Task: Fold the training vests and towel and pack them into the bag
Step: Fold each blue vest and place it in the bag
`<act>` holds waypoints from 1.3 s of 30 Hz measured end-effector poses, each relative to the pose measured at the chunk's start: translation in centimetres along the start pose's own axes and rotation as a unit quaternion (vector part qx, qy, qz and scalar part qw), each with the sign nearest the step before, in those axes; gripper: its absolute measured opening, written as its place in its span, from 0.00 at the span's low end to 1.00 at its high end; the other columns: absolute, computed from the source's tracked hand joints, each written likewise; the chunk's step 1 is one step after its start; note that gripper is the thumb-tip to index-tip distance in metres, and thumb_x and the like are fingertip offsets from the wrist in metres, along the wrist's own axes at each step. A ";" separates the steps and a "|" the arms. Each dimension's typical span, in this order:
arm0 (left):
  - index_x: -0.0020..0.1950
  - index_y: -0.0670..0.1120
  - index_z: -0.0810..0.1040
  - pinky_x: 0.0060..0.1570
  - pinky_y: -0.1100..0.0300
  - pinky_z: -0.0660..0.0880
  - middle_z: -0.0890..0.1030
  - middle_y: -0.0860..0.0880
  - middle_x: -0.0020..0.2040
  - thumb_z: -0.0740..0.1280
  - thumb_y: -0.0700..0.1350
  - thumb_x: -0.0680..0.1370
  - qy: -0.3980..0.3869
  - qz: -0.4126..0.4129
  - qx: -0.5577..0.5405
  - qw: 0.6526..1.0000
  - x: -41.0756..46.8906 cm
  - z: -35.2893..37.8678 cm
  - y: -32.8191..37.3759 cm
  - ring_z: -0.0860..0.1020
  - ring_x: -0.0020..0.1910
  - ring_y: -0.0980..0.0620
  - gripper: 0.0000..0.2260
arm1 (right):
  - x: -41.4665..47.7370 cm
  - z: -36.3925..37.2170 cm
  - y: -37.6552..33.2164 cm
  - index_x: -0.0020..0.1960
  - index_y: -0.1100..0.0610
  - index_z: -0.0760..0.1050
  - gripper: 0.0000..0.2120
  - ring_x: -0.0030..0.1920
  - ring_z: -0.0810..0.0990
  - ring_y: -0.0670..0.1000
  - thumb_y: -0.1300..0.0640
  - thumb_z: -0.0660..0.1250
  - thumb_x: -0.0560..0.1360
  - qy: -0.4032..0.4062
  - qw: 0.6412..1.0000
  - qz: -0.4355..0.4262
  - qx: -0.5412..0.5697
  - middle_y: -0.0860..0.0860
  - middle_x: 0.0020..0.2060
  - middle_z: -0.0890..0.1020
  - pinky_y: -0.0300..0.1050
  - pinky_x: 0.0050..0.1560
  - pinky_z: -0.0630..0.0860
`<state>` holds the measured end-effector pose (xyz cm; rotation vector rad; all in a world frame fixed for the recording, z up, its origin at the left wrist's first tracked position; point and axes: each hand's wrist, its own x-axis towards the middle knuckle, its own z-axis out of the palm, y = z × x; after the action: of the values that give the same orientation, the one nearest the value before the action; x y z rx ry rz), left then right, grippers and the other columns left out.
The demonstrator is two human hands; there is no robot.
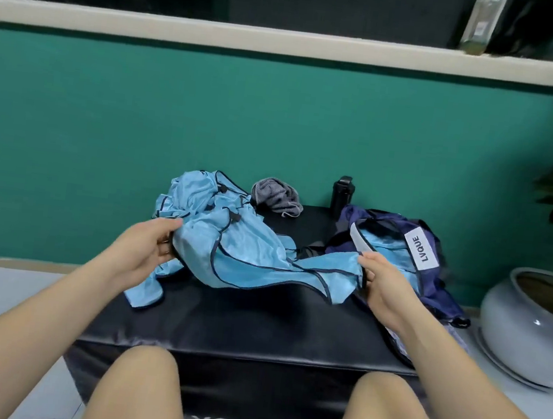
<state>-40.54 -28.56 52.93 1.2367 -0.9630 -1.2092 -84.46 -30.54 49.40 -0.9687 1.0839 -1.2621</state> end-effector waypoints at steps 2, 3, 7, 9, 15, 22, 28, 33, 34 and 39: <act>0.55 0.43 0.83 0.56 0.50 0.80 0.86 0.46 0.47 0.69 0.45 0.84 -0.010 0.020 -0.039 0.999 -0.8 0.3 2.7 0.85 0.47 0.48 0.07 | 0.1 1.1 -1.8 0.53 0.55 0.76 0.03 0.43 0.84 0.53 0.60 0.64 0.85 0.015 1.000 -0.014 -0.002 0.55 0.46 0.85 0.48 0.44 0.80; 0.55 0.43 0.83 0.56 0.49 0.80 0.85 0.46 0.46 0.69 0.46 0.84 -0.016 0.026 -0.055 0.998 -1.1 0.5 3.9 0.84 0.47 0.48 0.06 | 0.2 1.4 -2.6 0.54 0.55 0.77 0.03 0.44 0.84 0.54 0.60 0.65 0.84 0.033 0.999 -0.026 -0.022 0.56 0.47 0.85 0.48 0.42 0.81; 0.57 0.44 0.81 0.54 0.52 0.81 0.83 0.47 0.48 0.72 0.45 0.82 -0.041 0.045 -0.094 0.994 -2.6 1.1 7.7 0.83 0.44 0.50 0.06 | 0.4 1.9 -4.7 0.51 0.56 0.80 0.06 0.45 0.83 0.57 0.64 0.66 0.82 0.076 0.990 -0.030 -0.111 0.60 0.49 0.85 0.49 0.43 0.79; 0.59 0.44 0.82 0.53 0.55 0.82 0.84 0.48 0.47 0.72 0.44 0.82 -0.051 0.060 -0.095 0.992 -3.6 1.7 9.0 0.83 0.43 0.51 0.07 | -0.2 1.8 -5.1 0.53 0.58 0.80 0.04 0.41 0.84 0.57 0.63 0.67 0.82 0.063 0.994 0.021 -0.082 0.60 0.46 0.85 0.50 0.42 0.81; 0.54 0.46 0.83 0.50 0.58 0.81 0.84 0.49 0.45 0.71 0.42 0.83 -0.071 0.092 -0.095 0.989 -5.3 4.3 12.1 0.82 0.41 0.53 0.02 | -2.6 1.6 -5.3 0.58 0.59 0.81 0.10 0.42 0.84 0.52 0.59 0.75 0.78 -0.037 0.996 0.071 -0.033 0.58 0.48 0.87 0.48 0.52 0.81; 0.55 0.46 0.82 0.45 0.59 0.82 0.85 0.49 0.44 0.70 0.41 0.83 -0.080 0.105 -0.083 0.988 -6.2 5.7 13.5 0.83 0.40 0.53 0.03 | -4.5 0.9 -2.8 0.47 0.61 0.79 0.06 0.34 0.83 0.54 0.67 0.76 0.76 -0.036 0.915 0.068 -0.395 0.58 0.37 0.83 0.48 0.40 0.84; 0.58 0.45 0.82 0.49 0.58 0.82 0.85 0.49 0.45 0.69 0.40 0.83 -0.067 0.116 -0.064 0.989 -7.0 4.7 15.3 0.83 0.41 0.53 0.05 | -5.6 -0.8 -4.9 0.44 0.60 0.73 0.07 0.34 0.87 0.58 0.66 0.60 0.80 -0.028 0.805 0.076 -0.588 0.60 0.35 0.87 0.47 0.35 0.79; 0.52 0.47 0.82 0.48 0.59 0.80 0.86 0.50 0.44 0.69 0.40 0.83 -0.028 0.127 -0.067 0.989 -7.1 3.8 17.4 0.83 0.38 0.54 0.04 | -5.5 -1.8 -9.1 0.49 0.61 0.76 0.11 0.41 0.86 0.62 0.56 0.62 0.85 0.042 0.757 0.001 -0.652 0.56 0.40 0.87 0.48 0.39 0.81; 0.52 0.47 0.82 0.50 0.59 0.80 0.85 0.50 0.44 0.69 0.41 0.83 -0.021 0.129 -0.073 0.989 -7.1 3.8 17.8 0.83 0.39 0.54 0.03 | -5.6 -1.8 -9.9 0.46 0.58 0.75 0.12 0.41 0.82 0.60 0.52 0.64 0.85 0.048 0.750 -0.025 -0.659 0.53 0.39 0.84 0.46 0.37 0.74; 0.50 0.45 0.82 0.47 0.58 0.81 0.85 0.49 0.42 0.71 0.44 0.83 -0.003 0.143 -0.084 0.986 -8.3 3.7 19.9 0.83 0.37 0.53 0.03 | -6.9 -0.3 -13.6 0.41 0.53 0.77 0.11 0.38 0.77 0.52 0.53 0.73 0.80 0.031 0.954 -0.047 -0.294 0.53 0.38 0.80 0.47 0.46 0.73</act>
<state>-42.71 -22.32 73.77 0.9258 -0.9846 -1.0437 -87.91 -24.74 63.06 -1.4455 1.5228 -1.0625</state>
